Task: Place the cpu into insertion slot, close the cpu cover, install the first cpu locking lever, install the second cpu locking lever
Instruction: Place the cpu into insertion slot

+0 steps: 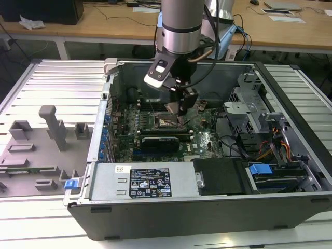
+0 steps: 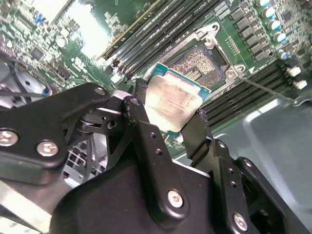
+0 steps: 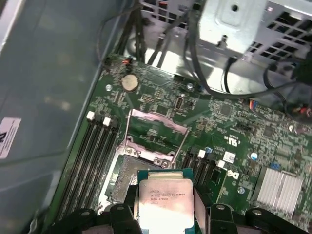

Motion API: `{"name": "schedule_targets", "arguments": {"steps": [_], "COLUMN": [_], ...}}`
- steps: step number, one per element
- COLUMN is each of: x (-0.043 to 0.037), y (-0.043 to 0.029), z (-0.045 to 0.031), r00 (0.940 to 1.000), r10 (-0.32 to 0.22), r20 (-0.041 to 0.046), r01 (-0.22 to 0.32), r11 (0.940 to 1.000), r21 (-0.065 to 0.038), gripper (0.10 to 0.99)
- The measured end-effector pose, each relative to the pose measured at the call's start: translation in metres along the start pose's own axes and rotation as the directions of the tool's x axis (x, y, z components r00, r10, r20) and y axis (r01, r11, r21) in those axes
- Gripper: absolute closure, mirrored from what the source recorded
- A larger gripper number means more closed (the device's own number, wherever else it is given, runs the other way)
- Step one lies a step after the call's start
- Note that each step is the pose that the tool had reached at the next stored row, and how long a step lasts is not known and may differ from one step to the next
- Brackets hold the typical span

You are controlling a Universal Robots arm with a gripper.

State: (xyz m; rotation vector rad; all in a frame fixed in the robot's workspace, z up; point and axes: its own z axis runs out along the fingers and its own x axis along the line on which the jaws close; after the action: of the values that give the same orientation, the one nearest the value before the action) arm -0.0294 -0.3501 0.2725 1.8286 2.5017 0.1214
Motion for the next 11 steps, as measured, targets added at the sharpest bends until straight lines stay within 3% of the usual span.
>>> {"name": "schedule_targets", "arguments": {"steps": [7, 11], "x": [0.0, 0.0], "y": [-0.0001, -0.0003], "z": [0.0009, 0.003], "r00": [0.9942, 0.9815], "r10": [0.107, 0.191], "r20": [0.0094, 0.0166], "r01": [-0.107, -0.191], "r11": [0.9942, 0.9816], "r21": [-0.002, -0.004], "gripper": [0.545, 0.545]}}
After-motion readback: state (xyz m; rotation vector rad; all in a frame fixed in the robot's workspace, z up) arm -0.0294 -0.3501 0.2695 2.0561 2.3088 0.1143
